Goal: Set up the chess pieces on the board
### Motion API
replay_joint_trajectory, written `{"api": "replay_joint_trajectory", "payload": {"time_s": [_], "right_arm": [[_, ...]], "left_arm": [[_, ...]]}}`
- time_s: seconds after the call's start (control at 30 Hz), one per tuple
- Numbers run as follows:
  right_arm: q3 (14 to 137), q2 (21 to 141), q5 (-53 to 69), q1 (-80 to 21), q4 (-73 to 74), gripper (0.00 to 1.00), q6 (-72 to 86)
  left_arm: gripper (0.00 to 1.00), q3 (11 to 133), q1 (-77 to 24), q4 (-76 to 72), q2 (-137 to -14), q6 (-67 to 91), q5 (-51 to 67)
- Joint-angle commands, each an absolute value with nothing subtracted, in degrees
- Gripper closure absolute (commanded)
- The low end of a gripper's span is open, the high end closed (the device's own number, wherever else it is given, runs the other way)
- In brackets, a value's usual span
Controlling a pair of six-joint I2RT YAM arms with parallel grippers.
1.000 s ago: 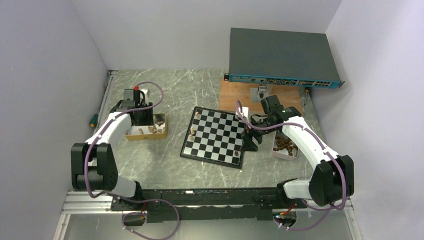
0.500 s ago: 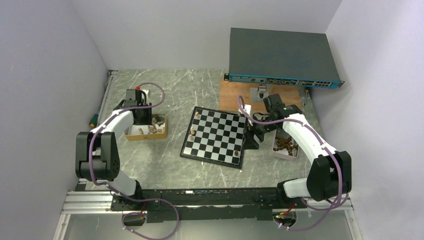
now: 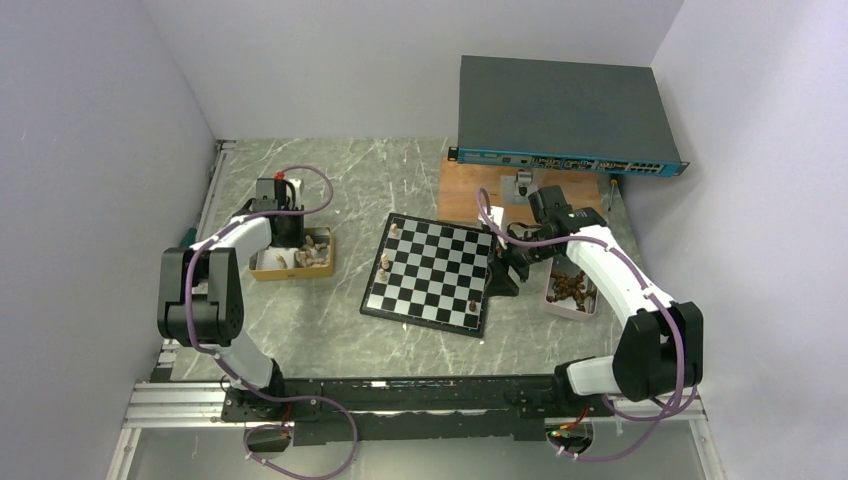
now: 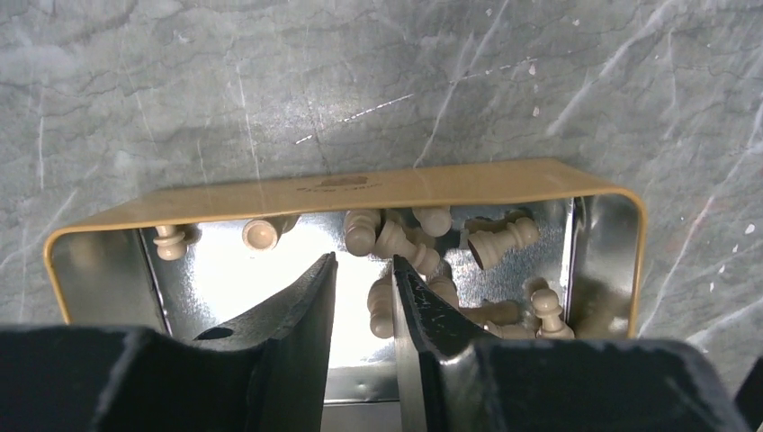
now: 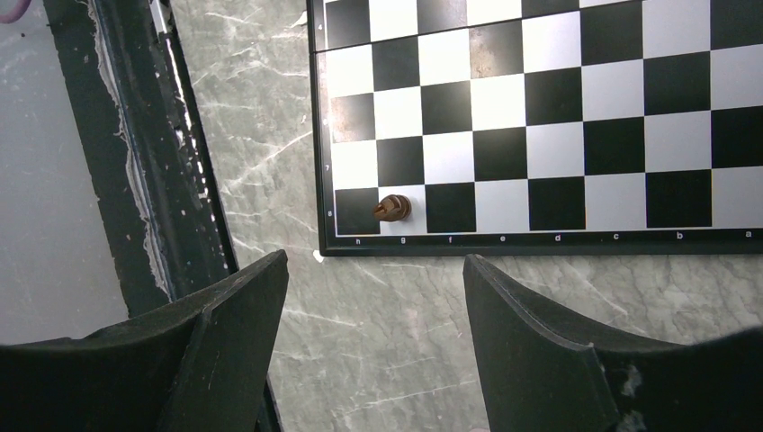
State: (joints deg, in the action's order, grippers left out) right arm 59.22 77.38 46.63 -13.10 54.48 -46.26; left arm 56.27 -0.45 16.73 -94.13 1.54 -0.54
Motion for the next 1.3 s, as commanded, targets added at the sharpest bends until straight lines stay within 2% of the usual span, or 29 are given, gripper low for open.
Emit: {"api": "replay_joint_trajectory", "payload": {"time_s": [0.0, 0.83, 1.03, 1.2, 1.27], "right_arm": [[61.6, 77.9, 47.9, -12.7, 55.0, 0.26, -46.1], [63.0, 79.8, 48.0, -12.1, 55.9, 0.27, -46.3], [62.9, 79.6, 48.0, -12.0, 56.0, 0.27, -46.4], [62.8, 79.6, 48.0, -12.0, 56.0, 0.27, -46.5], [62.8, 79.5, 48.0, -12.0, 56.0, 0.27, -46.4]], "left_arm": [[0.67, 58.9, -0.2, 14.2, -95.4, -1.4, -1.0], [0.72, 60.0, 1.5, 12.0, -98.3, -0.9, -0.5], [0.81, 60.3, 1.7, 12.1, -98.7, -0.8, 0.4], [0.99, 59.7, 1.8, 12.2, -97.3, -0.7, 1.3], [1.0, 59.3, 1.8, 12.5, -95.8, -0.9, 1.5]]}}
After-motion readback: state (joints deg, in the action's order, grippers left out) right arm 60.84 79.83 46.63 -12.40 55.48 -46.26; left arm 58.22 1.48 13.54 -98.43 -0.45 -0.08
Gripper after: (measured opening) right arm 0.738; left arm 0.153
